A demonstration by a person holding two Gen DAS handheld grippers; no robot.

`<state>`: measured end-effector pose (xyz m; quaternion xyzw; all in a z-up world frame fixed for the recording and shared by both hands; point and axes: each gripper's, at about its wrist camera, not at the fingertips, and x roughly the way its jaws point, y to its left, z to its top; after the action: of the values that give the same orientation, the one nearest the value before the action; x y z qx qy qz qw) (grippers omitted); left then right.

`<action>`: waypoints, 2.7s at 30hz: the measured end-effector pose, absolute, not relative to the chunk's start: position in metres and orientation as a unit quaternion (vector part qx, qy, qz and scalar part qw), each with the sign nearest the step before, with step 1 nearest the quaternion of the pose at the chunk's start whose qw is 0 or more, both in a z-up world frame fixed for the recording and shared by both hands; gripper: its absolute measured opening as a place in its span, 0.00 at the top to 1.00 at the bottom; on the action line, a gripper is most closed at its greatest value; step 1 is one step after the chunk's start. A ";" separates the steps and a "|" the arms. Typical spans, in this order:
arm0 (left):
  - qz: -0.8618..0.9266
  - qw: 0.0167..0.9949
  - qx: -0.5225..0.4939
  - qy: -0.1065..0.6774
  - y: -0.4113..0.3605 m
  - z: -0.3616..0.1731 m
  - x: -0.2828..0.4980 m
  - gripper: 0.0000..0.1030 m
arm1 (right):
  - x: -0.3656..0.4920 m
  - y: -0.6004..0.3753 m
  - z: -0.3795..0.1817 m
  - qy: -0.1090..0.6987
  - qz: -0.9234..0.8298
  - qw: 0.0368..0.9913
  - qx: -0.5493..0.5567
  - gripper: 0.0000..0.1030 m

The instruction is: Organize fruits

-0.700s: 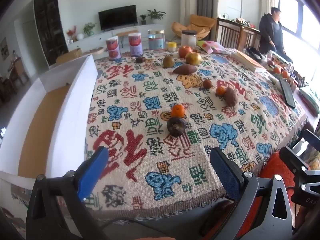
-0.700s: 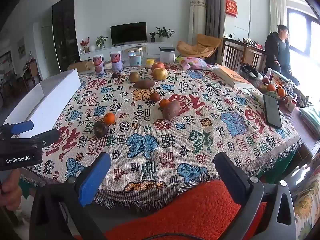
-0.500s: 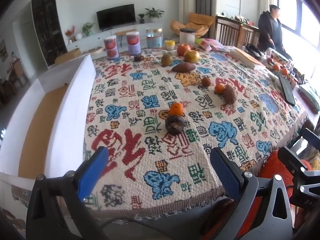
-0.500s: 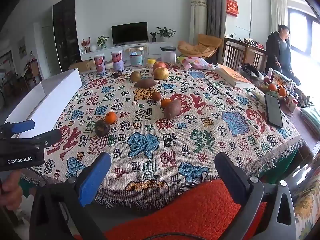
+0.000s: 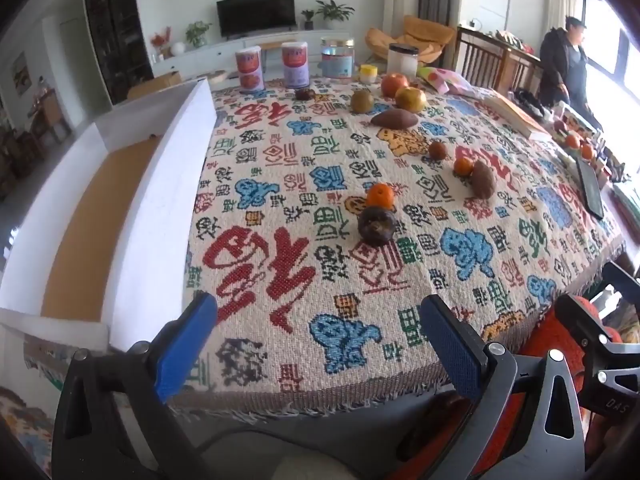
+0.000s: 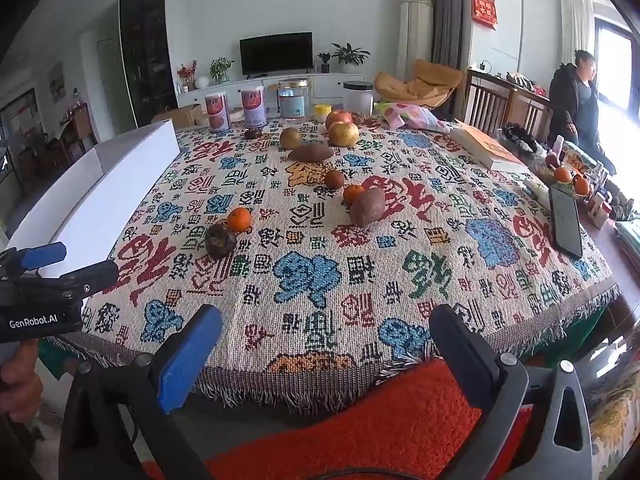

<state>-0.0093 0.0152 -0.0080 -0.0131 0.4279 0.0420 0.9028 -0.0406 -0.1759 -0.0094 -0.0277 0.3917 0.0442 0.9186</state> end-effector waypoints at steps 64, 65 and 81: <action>0.046 0.923 -0.027 0.381 0.015 0.014 -0.022 0.01 | -0.040 -0.244 0.119 0.427 0.165 0.877 -0.144 0.00; 0.048 0.923 -0.024 0.381 0.013 0.012 -0.020 0.01 | -0.040 -0.245 0.139 0.434 0.148 0.866 -0.199 0.00; 0.077 0.898 -0.033 0.432 0.027 -0.017 -0.008 0.01 | -0.006 -0.163 -0.024 0.404 0.259 0.877 0.021 0.00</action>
<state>-0.0079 0.0273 -0.0165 -0.0335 0.4321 0.0772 0.8979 -0.0064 -0.1626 -0.0245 0.0213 0.4036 0.2590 0.8773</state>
